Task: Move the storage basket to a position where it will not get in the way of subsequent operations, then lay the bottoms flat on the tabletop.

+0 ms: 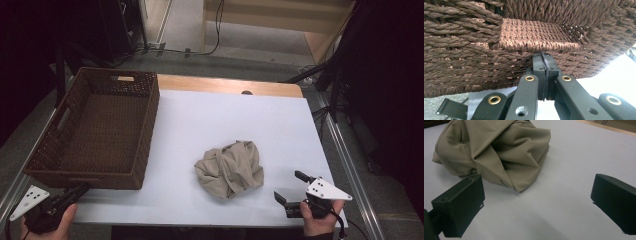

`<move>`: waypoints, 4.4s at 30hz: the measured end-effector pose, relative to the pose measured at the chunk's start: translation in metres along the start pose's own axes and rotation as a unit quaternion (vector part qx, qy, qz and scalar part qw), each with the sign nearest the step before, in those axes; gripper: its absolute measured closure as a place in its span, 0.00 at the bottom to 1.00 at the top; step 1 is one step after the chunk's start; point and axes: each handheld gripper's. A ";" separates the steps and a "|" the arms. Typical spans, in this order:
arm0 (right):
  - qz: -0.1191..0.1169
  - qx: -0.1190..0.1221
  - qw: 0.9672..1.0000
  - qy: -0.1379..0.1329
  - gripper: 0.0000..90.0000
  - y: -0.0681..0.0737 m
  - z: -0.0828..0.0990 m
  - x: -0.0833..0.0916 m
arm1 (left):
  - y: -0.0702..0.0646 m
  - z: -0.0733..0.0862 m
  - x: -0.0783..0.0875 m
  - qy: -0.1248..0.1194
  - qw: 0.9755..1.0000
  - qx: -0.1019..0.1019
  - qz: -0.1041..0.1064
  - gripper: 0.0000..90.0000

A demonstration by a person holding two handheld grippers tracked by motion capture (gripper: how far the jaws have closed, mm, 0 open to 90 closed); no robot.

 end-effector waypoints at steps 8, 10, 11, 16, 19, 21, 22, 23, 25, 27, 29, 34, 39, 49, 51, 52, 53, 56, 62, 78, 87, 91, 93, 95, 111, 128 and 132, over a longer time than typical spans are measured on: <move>0.001 -0.001 1.000 0.001 0.00 0.000 0.001 0.000 | 0.001 -0.004 -0.007 -0.001 1.000 0.006 0.003 1.00; 0.001 -0.001 1.000 0.001 0.00 0.000 0.001 -0.001 | 0.001 -0.005 -0.009 -0.001 1.000 0.005 0.002 1.00; 0.000 -0.001 1.000 0.001 0.00 0.000 0.001 -0.001 | 0.002 -0.006 -0.011 -0.003 1.000 0.006 0.002 1.00; -0.002 0.001 1.000 0.000 0.00 0.000 0.001 -0.002 | 0.003 -0.008 -0.015 -0.005 1.000 0.009 0.001 1.00; -0.002 0.002 1.000 0.001 0.00 0.001 0.000 -0.002 | 0.003 -0.010 -0.019 -0.005 1.000 0.010 0.000 1.00; -0.002 0.002 1.000 0.000 0.00 0.000 0.001 -0.002 | 0.003 -0.010 -0.020 -0.008 1.000 0.011 0.000 1.00; -0.002 0.000 1.000 0.001 0.00 0.000 0.001 -0.002 | 0.003 -0.010 -0.021 -0.008 1.000 0.012 0.001 1.00; -0.002 0.001 1.000 0.001 0.00 0.000 0.001 -0.002 | 0.003 -0.010 -0.021 -0.009 1.000 0.013 0.001 1.00; -0.002 0.000 1.000 0.000 0.00 -0.001 0.001 -0.002 | 0.003 -0.010 -0.022 -0.009 1.000 0.012 0.001 1.00; -0.002 -0.001 1.000 -0.001 0.00 -0.001 0.001 -0.002 | 0.003 -0.010 -0.022 -0.010 1.000 0.013 0.002 1.00; -0.002 -0.001 1.000 0.000 0.00 -0.001 0.001 -0.002 | 0.000 -0.007 -0.019 -0.013 1.000 0.010 0.017 0.96; 0.000 0.002 1.000 -0.005 0.00 -0.002 0.000 0.001 | -0.015 -0.004 -0.011 -0.020 0.999 -0.013 0.034 0.84; 0.000 -0.002 1.000 -0.006 0.00 -0.002 0.000 0.000 | -0.029 -0.002 -0.005 -0.024 0.998 -0.037 0.048 0.68; -0.003 -0.004 1.000 -0.009 0.00 -0.002 0.000 0.001 | -0.061 -0.009 -0.004 -0.036 0.993 -0.061 0.097 0.46; -0.001 -0.005 1.000 -0.008 0.00 -0.001 -0.001 0.002 | -0.067 -0.010 -0.008 -0.024 0.993 -0.068 0.097 0.37; -0.001 -0.005 1.000 -0.008 0.00 -0.001 -0.001 0.002 | -0.069 -0.010 -0.009 -0.024 0.992 -0.072 0.096 0.37; 0.000 -0.004 1.000 -0.009 0.00 -0.001 -0.002 0.002 | -0.072 -0.011 -0.011 -0.026 0.992 -0.071 0.099 0.34; -0.002 -0.002 1.000 -0.010 0.00 0.000 -0.004 0.001 | -0.078 -0.012 -0.013 -0.027 0.991 -0.073 0.109 0.28; -0.002 -0.003 1.000 -0.013 0.00 0.002 -0.005 0.001 | -0.096 -0.013 -0.019 -0.017 0.987 -0.093 0.131 0.12; -0.019 0.003 1.000 -0.020 0.00 0.011 -0.019 -0.003 | -0.154 -0.001 -0.052 0.015 0.973 -0.126 0.193 0.09; -0.021 0.007 0.999 -0.027 0.00 0.016 -0.035 -0.010 | -0.184 0.006 -0.074 0.042 0.964 -0.141 0.220 0.00; -0.018 0.002 0.999 -0.039 0.00 0.016 -0.045 -0.013 | -0.192 0.009 -0.083 0.051 0.961 -0.142 0.232 0.00; -0.018 0.002 0.999 -0.040 0.00 0.017 -0.047 -0.014 | -0.197 0.011 -0.089 0.055 0.960 -0.145 0.232 0.00; -0.015 0.004 0.999 -0.034 0.00 0.020 -0.054 -0.021 | -0.201 0.011 -0.096 0.062 0.960 -0.143 0.233 0.00; -0.063 0.006 0.998 -0.021 0.00 0.044 -0.081 -0.065 | -0.220 0.027 -0.184 0.142 0.959 -0.151 0.192 0.05; -0.019 -0.013 0.999 0.048 0.87 0.052 -0.066 -0.077 | -0.222 0.030 -0.172 0.142 0.953 -0.173 0.204 0.88; 0.022 -0.027 0.999 0.026 0.93 0.029 -0.063 -0.056 | -0.217 0.024 -0.160 0.136 0.953 -0.170 0.210 0.89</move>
Point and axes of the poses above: each handheld gripper's, and its own axes: x roughly backward along the jaws, z roughly out of its underside, y roughly to its left, and after that the axes turned 12 degrees about x, right-handed
